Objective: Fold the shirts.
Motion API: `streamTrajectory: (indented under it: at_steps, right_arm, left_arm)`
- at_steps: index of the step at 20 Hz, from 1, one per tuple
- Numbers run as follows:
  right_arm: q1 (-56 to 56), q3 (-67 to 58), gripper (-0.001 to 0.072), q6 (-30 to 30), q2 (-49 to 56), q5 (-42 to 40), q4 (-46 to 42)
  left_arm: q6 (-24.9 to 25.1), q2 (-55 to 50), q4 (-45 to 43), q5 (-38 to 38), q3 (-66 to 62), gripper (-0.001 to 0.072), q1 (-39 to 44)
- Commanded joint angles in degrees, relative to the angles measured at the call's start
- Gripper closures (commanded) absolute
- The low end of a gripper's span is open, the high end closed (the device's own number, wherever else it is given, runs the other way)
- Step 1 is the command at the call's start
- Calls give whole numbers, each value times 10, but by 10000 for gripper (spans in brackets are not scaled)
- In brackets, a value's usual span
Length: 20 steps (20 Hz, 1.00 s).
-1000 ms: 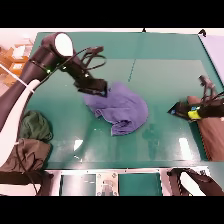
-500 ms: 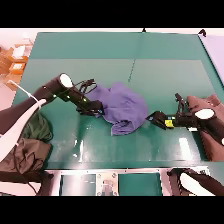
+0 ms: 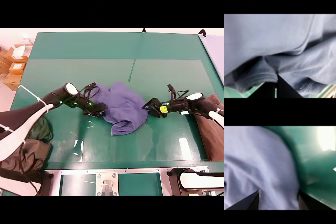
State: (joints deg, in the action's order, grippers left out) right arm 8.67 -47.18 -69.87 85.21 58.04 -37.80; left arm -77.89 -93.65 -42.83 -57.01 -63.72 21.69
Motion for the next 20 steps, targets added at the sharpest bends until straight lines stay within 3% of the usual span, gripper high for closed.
streamTrajectory:
  at_steps: [1, 2, 3, 7, 10, 15, 17, 20]
  right_arm:
    - [-17, -36, 346, 16, 39, 3, -7]
    - [-16, -53, 624, 19, 38, 11, -7]
    - [-11, -75, 696, 27, 38, 28, -7]
    - [19, -234, 697, 21, 11, 157, -3]
    - [33, -397, 697, -5, -61, 211, 6]
    - [46, -667, 697, -11, -201, 212, 21]
    - [48, -734, 697, -11, -243, 187, 11]
    - [48, -738, 697, -10, -296, 139, -22]
  left_arm:
    - [14, -8, -2, -29, -26, 686, -14]
    - [13, -6, -7, -54, -48, 686, -25]
    - [6, 3, -14, -77, -74, 686, -37]
    - [-31, 98, -56, -101, -207, 687, -77]
    - [-31, 191, -55, -92, -349, 686, -86]
    - [-31, 313, -22, -67, -574, 686, -86]
    - [-31, 363, -10, -50, -580, 686, -86]
    - [-33, 406, -10, -72, -577, 686, -86]
